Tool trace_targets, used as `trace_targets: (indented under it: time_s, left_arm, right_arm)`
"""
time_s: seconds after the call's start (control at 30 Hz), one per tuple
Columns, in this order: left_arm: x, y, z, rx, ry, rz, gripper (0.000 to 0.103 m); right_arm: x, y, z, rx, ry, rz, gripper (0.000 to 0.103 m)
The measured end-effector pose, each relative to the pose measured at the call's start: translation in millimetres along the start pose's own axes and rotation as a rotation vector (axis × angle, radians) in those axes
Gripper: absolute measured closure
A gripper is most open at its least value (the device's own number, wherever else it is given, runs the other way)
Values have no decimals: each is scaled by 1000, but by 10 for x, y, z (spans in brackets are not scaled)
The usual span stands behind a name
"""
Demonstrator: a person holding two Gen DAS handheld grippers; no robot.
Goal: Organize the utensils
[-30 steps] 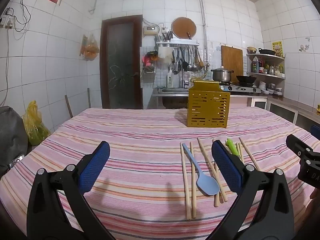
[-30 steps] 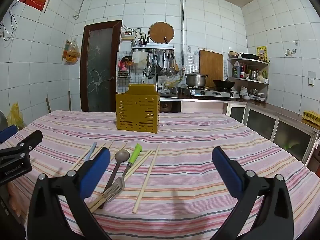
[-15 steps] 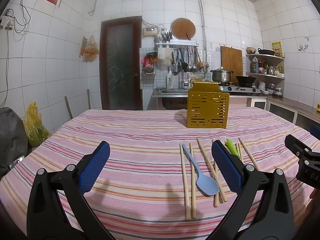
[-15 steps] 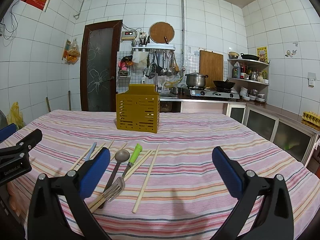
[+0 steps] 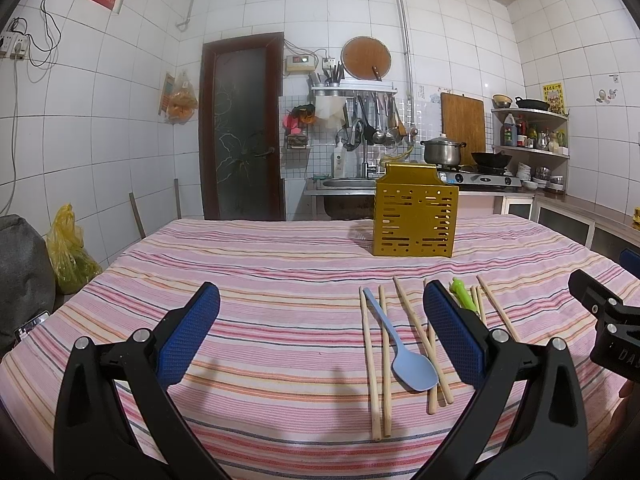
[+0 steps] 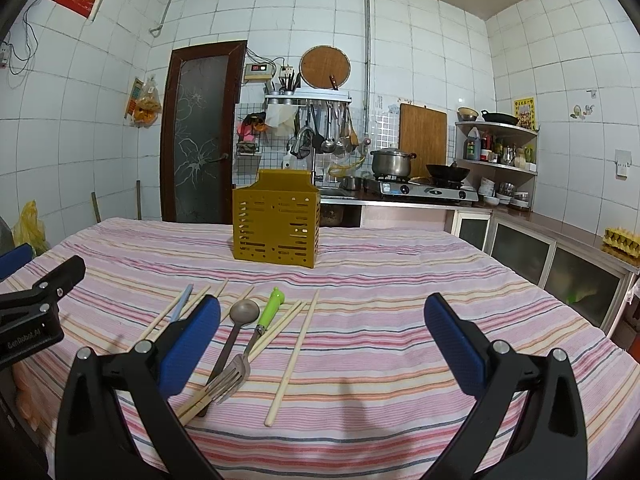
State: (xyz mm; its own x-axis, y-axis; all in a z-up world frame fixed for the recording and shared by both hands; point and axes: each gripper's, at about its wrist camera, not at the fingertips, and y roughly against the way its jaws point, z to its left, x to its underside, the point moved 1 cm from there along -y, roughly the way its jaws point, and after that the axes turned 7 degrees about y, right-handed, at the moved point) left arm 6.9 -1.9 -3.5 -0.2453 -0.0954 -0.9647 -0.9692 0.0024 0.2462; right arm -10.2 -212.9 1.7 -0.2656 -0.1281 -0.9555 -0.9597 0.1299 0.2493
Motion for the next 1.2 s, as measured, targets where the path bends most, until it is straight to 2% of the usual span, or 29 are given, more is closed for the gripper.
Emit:
trace_targets:
  time_s: [1.2]
  left_arm:
    - [-6,13,4,1,0,0,5]
  right_arm:
    - [-12,14,-64,-3,-20,12,4]
